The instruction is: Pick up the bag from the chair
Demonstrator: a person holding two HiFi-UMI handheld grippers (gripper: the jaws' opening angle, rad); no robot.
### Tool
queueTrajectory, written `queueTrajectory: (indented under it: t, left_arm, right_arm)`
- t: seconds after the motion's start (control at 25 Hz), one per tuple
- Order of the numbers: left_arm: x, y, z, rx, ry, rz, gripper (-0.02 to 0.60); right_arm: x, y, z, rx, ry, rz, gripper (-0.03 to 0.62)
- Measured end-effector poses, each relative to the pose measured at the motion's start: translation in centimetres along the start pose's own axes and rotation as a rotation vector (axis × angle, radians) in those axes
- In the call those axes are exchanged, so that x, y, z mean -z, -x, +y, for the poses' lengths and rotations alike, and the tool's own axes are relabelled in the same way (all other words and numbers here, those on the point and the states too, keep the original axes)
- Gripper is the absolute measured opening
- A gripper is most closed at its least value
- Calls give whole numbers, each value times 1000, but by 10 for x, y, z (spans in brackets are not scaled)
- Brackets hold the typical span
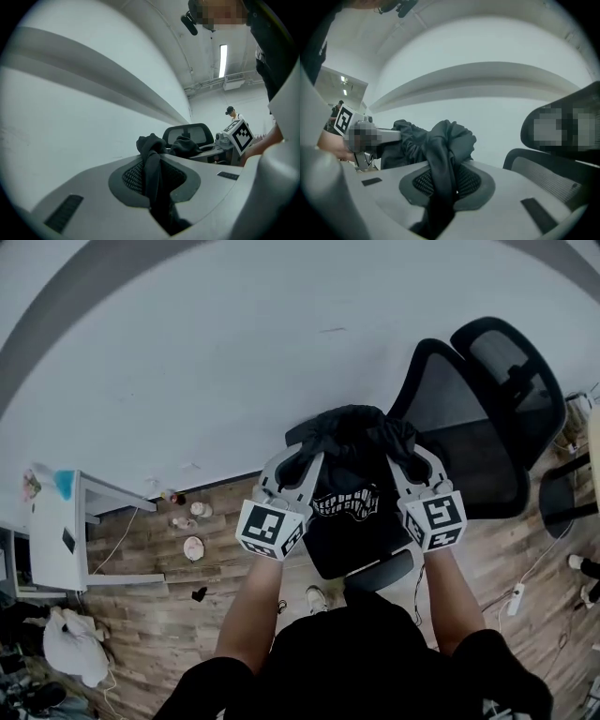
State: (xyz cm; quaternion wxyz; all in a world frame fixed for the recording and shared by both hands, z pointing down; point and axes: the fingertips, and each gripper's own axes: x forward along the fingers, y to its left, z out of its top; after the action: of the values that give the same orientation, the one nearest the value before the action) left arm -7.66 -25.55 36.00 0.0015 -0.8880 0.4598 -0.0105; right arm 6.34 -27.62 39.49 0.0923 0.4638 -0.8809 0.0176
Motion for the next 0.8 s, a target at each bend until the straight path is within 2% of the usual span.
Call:
queueTrajectory:
  t: [0.4,0.8]
  left_arm:
    - [-115,23,-5,-16,-115,-140,61]
    - [-176,43,-11,-59,-143,-232,61]
  right_arm:
    - [-111,42,7,36,42,-162,89]
    - [-169,66,14,42,40,-273,89]
